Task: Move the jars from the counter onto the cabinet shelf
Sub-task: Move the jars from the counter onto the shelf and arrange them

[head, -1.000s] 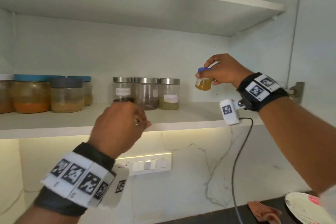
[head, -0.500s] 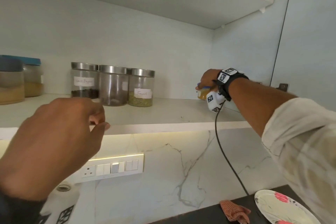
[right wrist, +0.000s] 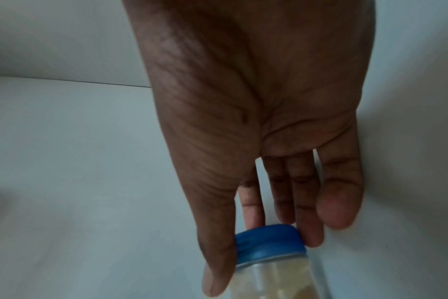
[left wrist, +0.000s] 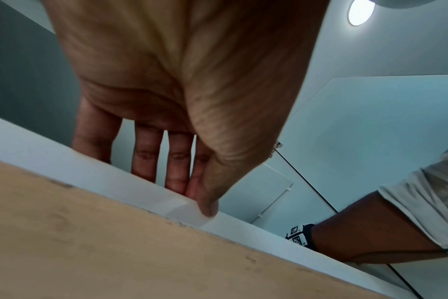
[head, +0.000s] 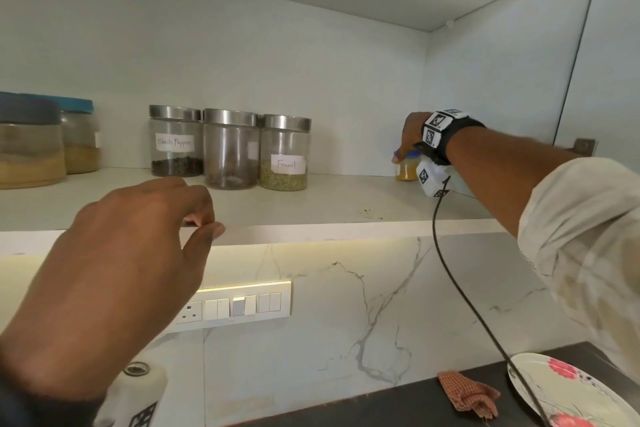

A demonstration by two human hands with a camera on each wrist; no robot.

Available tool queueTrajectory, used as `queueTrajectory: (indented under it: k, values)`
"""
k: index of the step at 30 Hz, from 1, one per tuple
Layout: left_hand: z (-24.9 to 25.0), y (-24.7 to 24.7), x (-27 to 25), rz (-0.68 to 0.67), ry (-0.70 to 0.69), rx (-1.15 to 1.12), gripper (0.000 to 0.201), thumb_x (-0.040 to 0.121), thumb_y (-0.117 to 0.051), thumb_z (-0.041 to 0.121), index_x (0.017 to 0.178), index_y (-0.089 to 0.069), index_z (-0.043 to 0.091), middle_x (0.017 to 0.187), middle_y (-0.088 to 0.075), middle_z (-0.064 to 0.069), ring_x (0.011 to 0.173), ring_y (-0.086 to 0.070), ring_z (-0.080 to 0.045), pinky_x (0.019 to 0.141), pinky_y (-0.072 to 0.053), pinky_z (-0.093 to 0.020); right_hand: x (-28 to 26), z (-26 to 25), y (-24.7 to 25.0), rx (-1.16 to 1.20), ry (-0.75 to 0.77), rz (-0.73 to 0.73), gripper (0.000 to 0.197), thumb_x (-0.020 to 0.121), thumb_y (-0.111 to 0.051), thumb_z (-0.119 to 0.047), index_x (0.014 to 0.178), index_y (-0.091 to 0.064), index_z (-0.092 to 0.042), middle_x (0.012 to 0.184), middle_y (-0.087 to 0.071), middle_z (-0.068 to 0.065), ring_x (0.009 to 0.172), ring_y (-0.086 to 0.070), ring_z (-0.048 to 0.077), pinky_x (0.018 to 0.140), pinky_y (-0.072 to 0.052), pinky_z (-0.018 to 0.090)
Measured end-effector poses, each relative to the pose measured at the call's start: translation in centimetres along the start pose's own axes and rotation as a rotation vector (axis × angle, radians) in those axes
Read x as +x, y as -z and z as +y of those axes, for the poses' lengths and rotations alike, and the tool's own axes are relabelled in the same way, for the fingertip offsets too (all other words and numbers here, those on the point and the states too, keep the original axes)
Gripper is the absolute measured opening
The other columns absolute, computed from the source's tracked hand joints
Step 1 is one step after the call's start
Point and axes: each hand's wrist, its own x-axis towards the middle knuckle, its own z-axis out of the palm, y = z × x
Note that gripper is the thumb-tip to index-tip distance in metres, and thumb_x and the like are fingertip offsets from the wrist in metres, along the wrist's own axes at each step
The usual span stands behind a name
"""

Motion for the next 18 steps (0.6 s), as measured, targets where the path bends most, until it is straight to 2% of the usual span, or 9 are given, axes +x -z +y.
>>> queueTrajectory:
  k: [2, 4, 6, 9, 13, 16, 18]
  values:
    - [0.5, 0.2, -0.2, -0.003, 0.009, 0.003, 0.03, 0.08, -0.079, 0.024, 0.075, -0.054, 0.04, 0.073, -0.061, 0.012, 0.068, -0.063, -0.02, 0.061, -0.047, -0.036, -0.8, -0.1, 0.2, 0.004, -0.016, 0.001, 0.062, 0.062, -0.096, -0.063, 0.067, -0.06, -0.012, 0.069, -0.063, 0.005, 0.077, -0.068, 0.03, 0.083, -0.063, 0.041]
    - [0.6, 0.2, -0.2, 0.004, 0.012, 0.018, 0.03, 0.079, -0.08, 0.022, 0.074, -0.055, 0.037, 0.073, -0.062, 0.01, 0.067, -0.063, -0.02, 0.058, -0.035, -0.027, -0.9, 0.0, 0.1, 0.006, -0.016, -0.02, 0.056, 0.059, -0.098, -0.057, 0.066, -0.068, -0.011, 0.067, -0.068, 0.006, 0.07, -0.069, 0.029, 0.079, -0.065, 0.041]
    - [0.6, 0.2, -0.3, 0.001, 0.014, 0.032, 0.032, 0.079, -0.081, 0.022, 0.075, -0.053, 0.038, 0.073, -0.062, 0.01, 0.066, -0.061, -0.019, 0.058, -0.029, -0.024, -0.8, 0.2, 0.1, -0.018, -0.02, -0.012, 0.048, 0.056, -0.099, -0.051, 0.068, -0.073, -0.012, 0.071, -0.073, 0.007, 0.071, -0.074, 0.029, 0.077, -0.067, 0.043]
    - [0.7, 0.2, -0.3, 0.001, 0.013, 0.036, 0.036, 0.078, -0.082, 0.02, 0.075, -0.051, 0.038, 0.072, -0.06, 0.01, 0.064, -0.058, -0.016, 0.059, -0.025, -0.022, -0.1, 0.7, 0.0, -0.054, -0.024, 0.015, 0.044, 0.056, -0.095, -0.048, 0.071, -0.072, -0.013, 0.076, -0.074, 0.007, 0.074, -0.075, 0.03, 0.075, -0.067, 0.042]
    - [0.7, 0.3, -0.3, -0.017, 0.014, 0.049, 0.027, 0.08, -0.081, 0.023, 0.076, -0.058, 0.036, 0.075, -0.063, 0.01, 0.066, -0.06, -0.016, 0.061, -0.031, -0.023, -0.7, 0.6, 0.2, -0.099, -0.002, 0.011, 0.03, 0.065, -0.089, -0.037, 0.071, -0.07, -0.014, 0.079, -0.073, 0.007, 0.076, -0.075, 0.032, 0.077, -0.068, 0.045]
    - [1.0, 0.6, -0.3, -0.056, 0.034, 0.054, 0.012, 0.085, -0.076, 0.028, 0.082, -0.066, 0.032, 0.082, -0.066, 0.01, 0.074, -0.063, -0.017, 0.066, -0.041, -0.028, -3.0, -0.2, 0.9, -0.092, -0.015, -0.048, 0.028, 0.068, -0.087, -0.033, 0.068, -0.066, -0.014, 0.08, -0.073, 0.009, 0.077, -0.075, 0.032, 0.07, -0.064, 0.036]
    - [1.1, 0.7, -0.4, -0.064, 0.046, 0.052, 0.005, 0.088, -0.074, 0.029, 0.086, -0.07, 0.029, 0.086, -0.068, 0.008, 0.077, -0.063, -0.018, 0.07, -0.043, -0.029, -1.8, 0.5, 0.5, -0.079, -0.04, -0.075, 0.03, 0.059, -0.086, -0.037, 0.065, -0.069, -0.013, 0.075, -0.074, 0.01, 0.072, -0.075, 0.031, 0.068, -0.063, 0.036]
